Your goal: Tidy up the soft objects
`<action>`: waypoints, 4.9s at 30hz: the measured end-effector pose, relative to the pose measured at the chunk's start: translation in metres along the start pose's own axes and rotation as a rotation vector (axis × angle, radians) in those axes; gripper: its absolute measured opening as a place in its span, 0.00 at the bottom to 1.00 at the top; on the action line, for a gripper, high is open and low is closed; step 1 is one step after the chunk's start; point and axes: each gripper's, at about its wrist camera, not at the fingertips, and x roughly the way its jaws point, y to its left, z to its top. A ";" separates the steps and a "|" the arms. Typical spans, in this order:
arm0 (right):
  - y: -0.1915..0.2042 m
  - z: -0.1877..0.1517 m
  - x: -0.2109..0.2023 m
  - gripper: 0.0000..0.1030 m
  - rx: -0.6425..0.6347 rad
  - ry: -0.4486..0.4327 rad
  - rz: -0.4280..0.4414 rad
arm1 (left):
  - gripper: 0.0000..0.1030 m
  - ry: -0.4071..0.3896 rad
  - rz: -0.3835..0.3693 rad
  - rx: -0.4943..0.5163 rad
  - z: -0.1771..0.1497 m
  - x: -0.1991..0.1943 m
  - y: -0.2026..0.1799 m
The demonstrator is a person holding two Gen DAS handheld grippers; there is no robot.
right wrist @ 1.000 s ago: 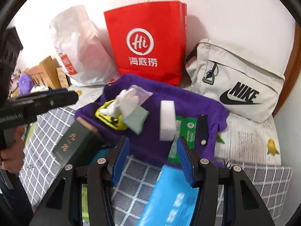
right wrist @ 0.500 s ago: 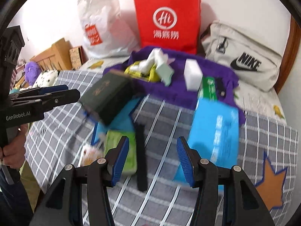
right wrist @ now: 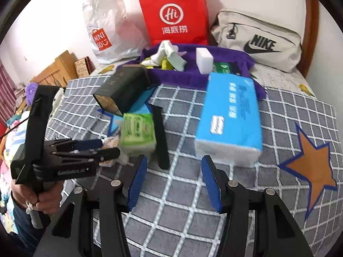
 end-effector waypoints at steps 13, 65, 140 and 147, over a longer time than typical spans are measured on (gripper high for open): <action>-0.003 -0.023 0.012 0.51 0.040 0.023 0.006 | 0.30 -0.022 -0.004 0.053 -0.010 -0.022 0.023; 0.022 -0.037 0.042 0.37 -0.149 0.094 0.030 | 0.07 -0.027 -0.021 -0.056 -0.016 -0.018 0.061; -0.023 0.069 -0.014 0.03 -0.068 -0.103 -0.063 | 0.05 -0.178 -0.020 -0.047 0.070 -0.080 0.046; -0.042 0.101 -0.005 0.03 -0.025 -0.120 -0.080 | 0.05 -0.182 0.010 -0.037 0.102 -0.072 0.041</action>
